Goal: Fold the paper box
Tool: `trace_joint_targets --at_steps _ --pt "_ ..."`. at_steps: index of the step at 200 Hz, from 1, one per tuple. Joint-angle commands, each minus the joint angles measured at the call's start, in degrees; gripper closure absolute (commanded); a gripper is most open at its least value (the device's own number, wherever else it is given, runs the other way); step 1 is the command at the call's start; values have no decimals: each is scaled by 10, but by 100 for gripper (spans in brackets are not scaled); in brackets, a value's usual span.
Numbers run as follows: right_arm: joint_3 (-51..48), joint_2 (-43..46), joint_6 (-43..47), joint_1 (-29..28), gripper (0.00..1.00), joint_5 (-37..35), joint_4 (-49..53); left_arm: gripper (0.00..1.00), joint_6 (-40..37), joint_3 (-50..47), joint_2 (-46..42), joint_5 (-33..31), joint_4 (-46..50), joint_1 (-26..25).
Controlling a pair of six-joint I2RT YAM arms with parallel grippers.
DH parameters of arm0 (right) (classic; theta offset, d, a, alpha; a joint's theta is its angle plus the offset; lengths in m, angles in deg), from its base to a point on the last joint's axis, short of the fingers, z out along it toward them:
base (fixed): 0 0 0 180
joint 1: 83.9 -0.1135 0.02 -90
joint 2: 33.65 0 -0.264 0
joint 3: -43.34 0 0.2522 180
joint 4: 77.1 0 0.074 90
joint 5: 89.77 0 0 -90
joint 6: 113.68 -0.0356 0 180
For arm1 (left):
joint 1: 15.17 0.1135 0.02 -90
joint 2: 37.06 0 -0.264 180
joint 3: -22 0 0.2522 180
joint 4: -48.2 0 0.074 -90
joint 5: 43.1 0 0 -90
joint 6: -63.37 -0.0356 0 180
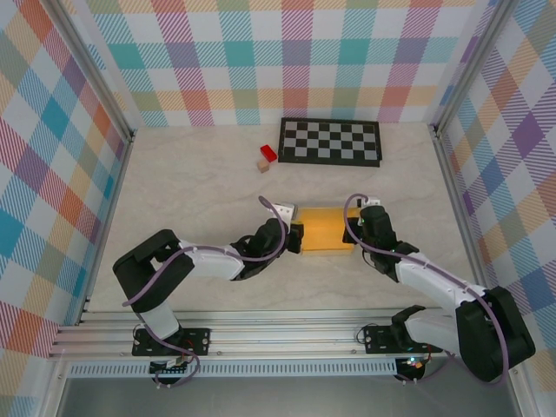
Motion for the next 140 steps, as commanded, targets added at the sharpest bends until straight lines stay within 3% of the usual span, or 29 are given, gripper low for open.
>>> trace_joint_targets --at_steps 1,32,61,94,140 --pt "-34 -16 -64 -24 100 7 62 100 38 -26 -2 -18 22 -11" --pt "-41 -13 -77 -75 100 -18 18 100 46 -11 -16 -49 26 -11" --pt "-17 -20 -52 -91 100 -37 -39 100 -26 48 -34 -78 57 7" --pt "36 -56 25 -90 100 -76 -108 100 -113 65 -43 -27 18 63" --pt "129 -153 96 -59 100 -52 -215 100 -176 70 -36 61 -33 144"
